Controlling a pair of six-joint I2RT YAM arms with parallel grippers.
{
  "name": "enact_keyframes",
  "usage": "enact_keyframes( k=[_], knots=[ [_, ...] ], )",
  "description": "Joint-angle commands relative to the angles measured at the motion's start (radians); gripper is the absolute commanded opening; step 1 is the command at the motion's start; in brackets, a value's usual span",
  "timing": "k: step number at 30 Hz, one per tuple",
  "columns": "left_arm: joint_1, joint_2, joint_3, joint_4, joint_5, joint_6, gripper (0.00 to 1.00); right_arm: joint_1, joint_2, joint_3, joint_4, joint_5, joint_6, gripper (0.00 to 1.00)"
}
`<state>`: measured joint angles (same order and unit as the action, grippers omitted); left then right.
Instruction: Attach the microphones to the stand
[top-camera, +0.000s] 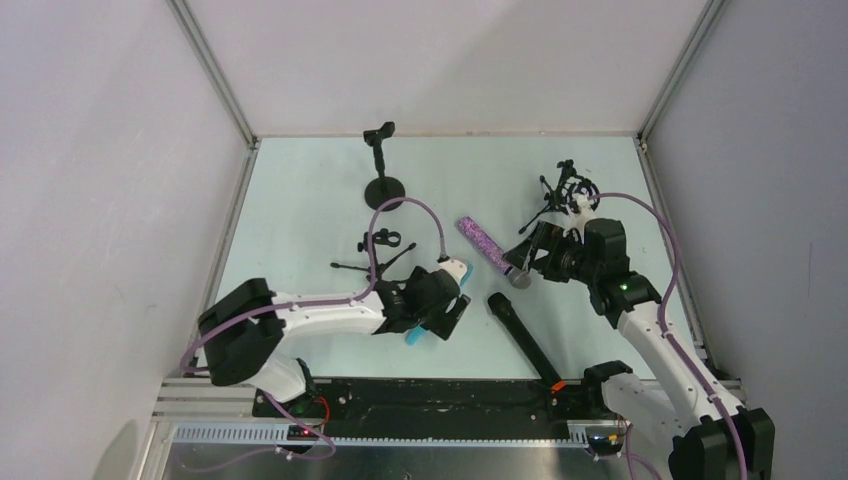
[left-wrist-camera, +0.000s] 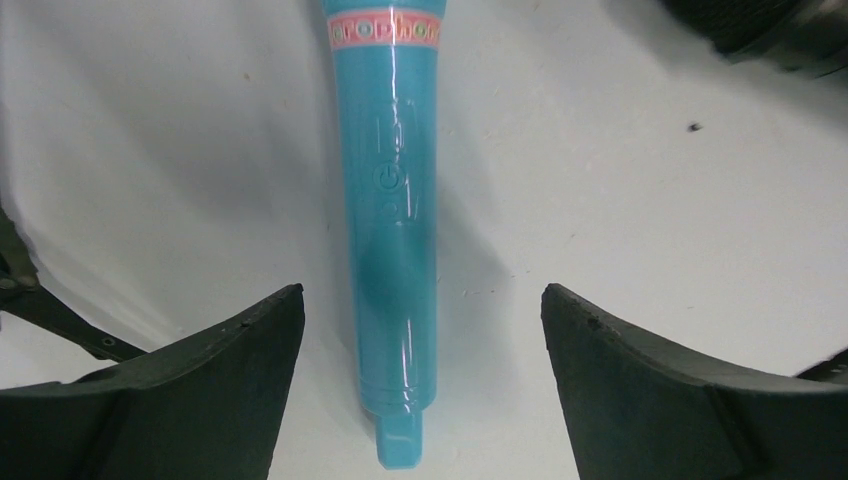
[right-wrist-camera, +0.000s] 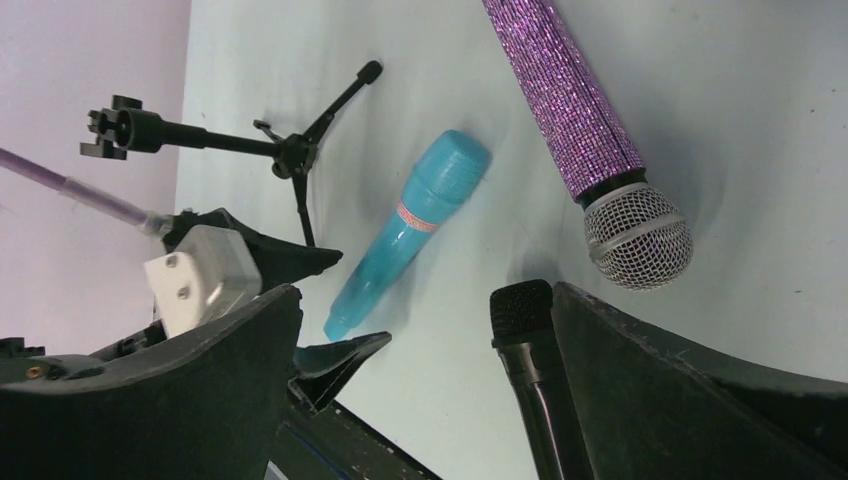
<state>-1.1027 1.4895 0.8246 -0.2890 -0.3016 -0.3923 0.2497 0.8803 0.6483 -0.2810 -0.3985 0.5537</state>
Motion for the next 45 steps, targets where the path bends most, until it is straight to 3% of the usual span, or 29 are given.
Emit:
enact_keyframes(
  k=[1, 8, 13, 17, 27, 32, 39, 45],
  knots=[
    [0.005, 0.059, 0.031, -0.024, 0.017, -0.014, 0.89, 0.008, 0.015, -0.01, 0.02, 0.01, -0.03, 1.0],
    [0.005, 0.116, 0.026, -0.026, 0.05, -0.014, 0.61, 0.021, 0.071, -0.028, 0.045, 0.01, -0.036, 1.0],
    [0.006, 0.108, 0.016, -0.026, 0.05, -0.009, 0.24, 0.033, 0.101, -0.029, 0.059, 0.008, -0.04, 1.0],
    [0.005, 0.094, 0.019, -0.025, 0.043, -0.012, 0.02, 0.037, 0.123, -0.028, 0.072, -0.009, -0.043, 1.0],
    [0.007, -0.017, 0.032, -0.026, -0.032, -0.051, 0.0, 0.035, 0.228, 0.005, 0.155, -0.202, -0.015, 1.0],
    [0.007, -0.102, 0.035, -0.026, -0.068, -0.08, 0.0, 0.047, 0.302, 0.06, 0.117, -0.262, -0.012, 1.0],
    [0.007, -0.24, 0.055, -0.024, -0.066, -0.106, 0.0, 0.083, 0.205, 0.06, 0.047, -0.228, -0.051, 1.0],
    [0.007, -0.377, 0.087, -0.021, -0.064, -0.13, 0.0, 0.081, 0.041, 0.05, 0.096, -0.272, -0.03, 1.0]
  ],
)
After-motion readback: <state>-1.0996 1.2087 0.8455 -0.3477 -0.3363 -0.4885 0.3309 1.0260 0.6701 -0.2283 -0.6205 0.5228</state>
